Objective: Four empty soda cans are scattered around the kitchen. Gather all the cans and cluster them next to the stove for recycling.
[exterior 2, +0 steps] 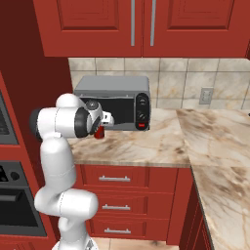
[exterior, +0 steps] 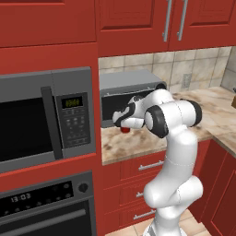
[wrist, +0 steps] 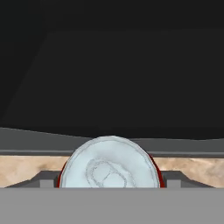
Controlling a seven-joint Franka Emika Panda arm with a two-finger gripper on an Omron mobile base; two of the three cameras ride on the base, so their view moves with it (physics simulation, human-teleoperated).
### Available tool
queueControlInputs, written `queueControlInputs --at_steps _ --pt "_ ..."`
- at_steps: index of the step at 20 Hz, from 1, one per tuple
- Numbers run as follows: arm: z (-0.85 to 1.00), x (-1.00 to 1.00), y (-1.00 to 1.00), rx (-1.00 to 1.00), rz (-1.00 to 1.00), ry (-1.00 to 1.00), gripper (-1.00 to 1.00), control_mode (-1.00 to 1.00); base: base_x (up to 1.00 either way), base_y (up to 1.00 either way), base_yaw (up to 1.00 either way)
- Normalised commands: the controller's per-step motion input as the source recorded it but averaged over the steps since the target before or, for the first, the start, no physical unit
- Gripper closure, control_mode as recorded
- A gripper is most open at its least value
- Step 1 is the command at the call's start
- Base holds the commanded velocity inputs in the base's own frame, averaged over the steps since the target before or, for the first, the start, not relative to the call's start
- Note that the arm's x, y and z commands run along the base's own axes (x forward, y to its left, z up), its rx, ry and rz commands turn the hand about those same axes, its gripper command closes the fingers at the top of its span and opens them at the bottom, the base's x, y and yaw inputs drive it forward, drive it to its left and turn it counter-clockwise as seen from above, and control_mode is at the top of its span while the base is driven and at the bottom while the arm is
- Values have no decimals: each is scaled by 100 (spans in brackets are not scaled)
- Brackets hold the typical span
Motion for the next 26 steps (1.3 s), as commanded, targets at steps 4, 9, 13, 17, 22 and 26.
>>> queueControlInputs --at_steps 4,9,13,17,22,26 --pt "-8 6 2 0 1 0 100 -100 0 0 0" --pt "12 -58 19 0 5 -5 100 -100 0 0 0" --pt "13 -72 12 0 6 -6 100 -100 0 0 0" --pt "17 -67 1 0 4 -6 100 -100 0 0 0" --pt "22 -54 -4 0 1 -6 100 -100 0 0 0" --pt "19 -27 -21 0 0 -3 100 -100 0 0 0"
